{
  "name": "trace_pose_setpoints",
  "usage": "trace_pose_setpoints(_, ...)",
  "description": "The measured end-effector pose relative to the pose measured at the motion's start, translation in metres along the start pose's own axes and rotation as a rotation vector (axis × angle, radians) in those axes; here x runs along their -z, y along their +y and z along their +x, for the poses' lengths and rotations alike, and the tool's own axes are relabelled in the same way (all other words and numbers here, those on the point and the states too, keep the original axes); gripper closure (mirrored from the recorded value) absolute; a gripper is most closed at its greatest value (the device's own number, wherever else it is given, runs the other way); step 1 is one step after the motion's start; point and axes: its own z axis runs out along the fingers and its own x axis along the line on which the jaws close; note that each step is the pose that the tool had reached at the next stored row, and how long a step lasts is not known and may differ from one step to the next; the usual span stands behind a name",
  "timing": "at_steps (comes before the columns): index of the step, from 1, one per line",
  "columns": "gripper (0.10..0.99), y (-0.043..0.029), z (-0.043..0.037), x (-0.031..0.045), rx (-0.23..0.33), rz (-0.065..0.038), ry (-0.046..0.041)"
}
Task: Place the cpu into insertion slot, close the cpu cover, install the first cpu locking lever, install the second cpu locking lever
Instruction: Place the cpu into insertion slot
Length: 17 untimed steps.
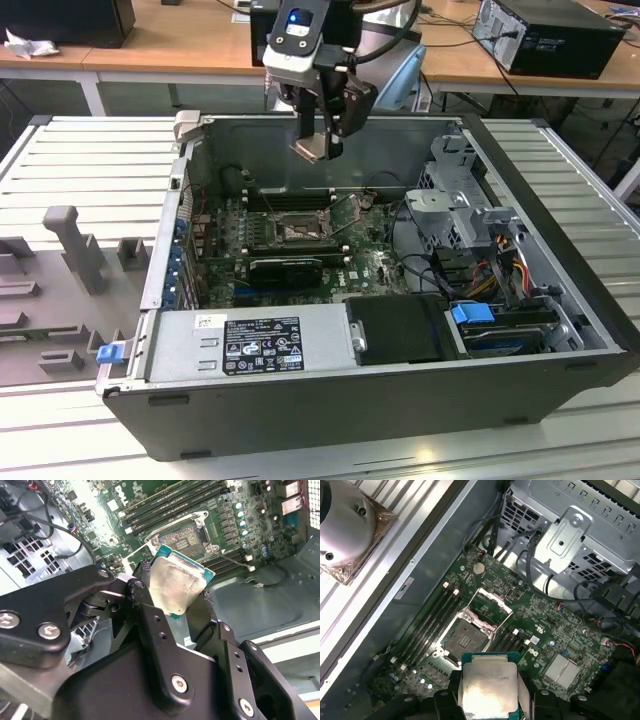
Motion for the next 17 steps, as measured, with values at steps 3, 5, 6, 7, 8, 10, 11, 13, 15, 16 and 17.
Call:
trace_pose_setpoints(3,0.557,0.0000,0.0000,-0.0001,-0.050,0.001,-0.0041)
trace_pose_setpoints(5,0.557,0.0000,0.0000,-0.0002,-0.078,0.001,-0.0063)
trace_pose_setpoints(6,0.557,0.0000,0.0000,-0.0002,-0.087,0.001,-0.0070)
trace_pose_setpoints(7,0.557,0.0000,0.0000,-0.0003,-0.106,0.001,-0.0084)
trace_pose_setpoints(8,0.557,0.0000,0.0000,-0.0003,-0.129,0.001,-0.0100)
trace_pose_setpoints(10,0.557,0.0000,0.0000,-0.0004,-0.175,0.001,-0.0131)
trace_pose_setpoints(11,0.557,0.0000,0.0000,-0.0004,-0.193,0.001,-0.0142)
trace_pose_setpoints(13,0.557,0.0000,0.0000,-0.0005,-0.218,0.001,-0.0156)
trace_pose_setpoints(15,0.557,0.0000,0.0000,-0.0006,-0.244,0.001,-0.0172)
trace_pose_setpoints(16,0.557,0.0000,0.0000,-0.0007,-0.262,0.001,-0.0184)
trace_pose_setpoints(17,0.557,0.0000,0.0000,-0.0007,-0.274,0.001,-0.0190)
